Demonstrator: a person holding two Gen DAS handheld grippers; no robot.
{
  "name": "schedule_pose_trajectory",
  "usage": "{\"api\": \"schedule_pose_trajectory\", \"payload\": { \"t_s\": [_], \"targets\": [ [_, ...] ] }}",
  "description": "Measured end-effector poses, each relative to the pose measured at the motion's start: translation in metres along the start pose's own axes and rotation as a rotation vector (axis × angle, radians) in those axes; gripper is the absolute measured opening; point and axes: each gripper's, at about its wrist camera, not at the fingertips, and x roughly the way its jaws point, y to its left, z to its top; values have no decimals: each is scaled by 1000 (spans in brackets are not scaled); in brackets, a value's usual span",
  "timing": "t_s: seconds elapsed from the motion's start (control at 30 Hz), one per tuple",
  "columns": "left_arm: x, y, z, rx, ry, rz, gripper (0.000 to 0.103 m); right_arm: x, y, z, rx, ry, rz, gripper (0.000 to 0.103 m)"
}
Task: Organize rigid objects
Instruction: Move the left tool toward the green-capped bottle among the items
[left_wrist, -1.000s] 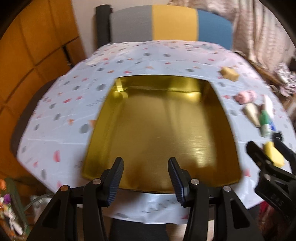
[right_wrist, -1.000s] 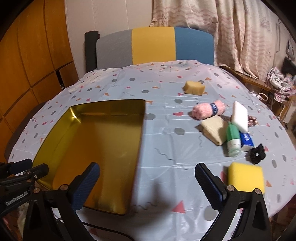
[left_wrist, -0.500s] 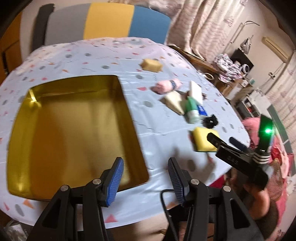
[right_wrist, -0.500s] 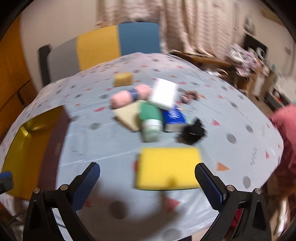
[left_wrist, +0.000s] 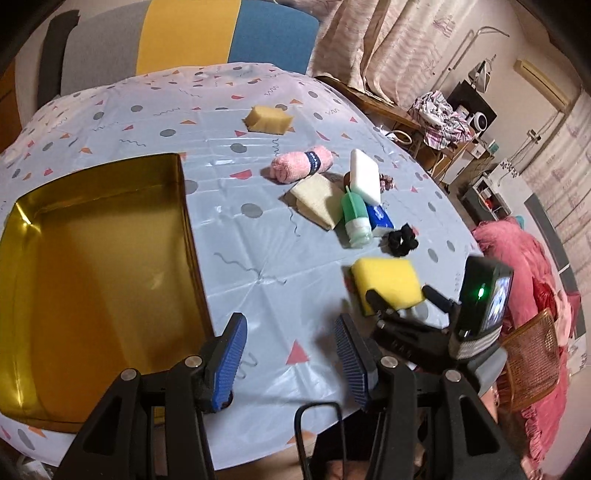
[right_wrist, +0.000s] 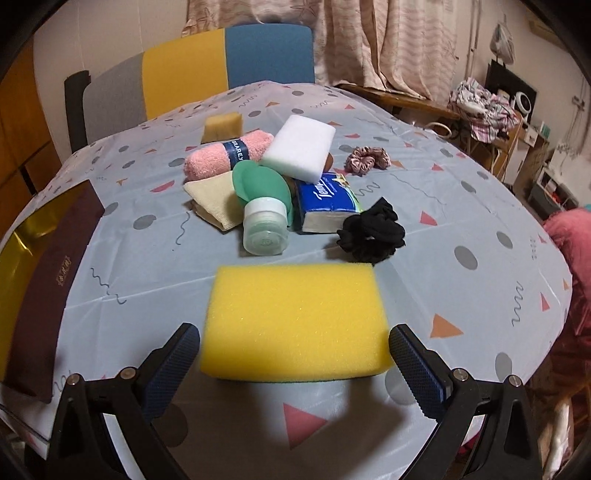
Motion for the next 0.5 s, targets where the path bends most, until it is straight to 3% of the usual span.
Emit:
{"api": "schedule_pose_trajectory", "payload": {
  "t_s": [0.17, 0.5],
  "targets": [
    [11, -5, 16, 1, 1, -5, 50, 13, -11, -2, 34, 43, 25, 103],
    [65, -32, 62, 95, 45, 52, 54, 5, -40, -7, 98, -24, 55, 100]
  ]
}}
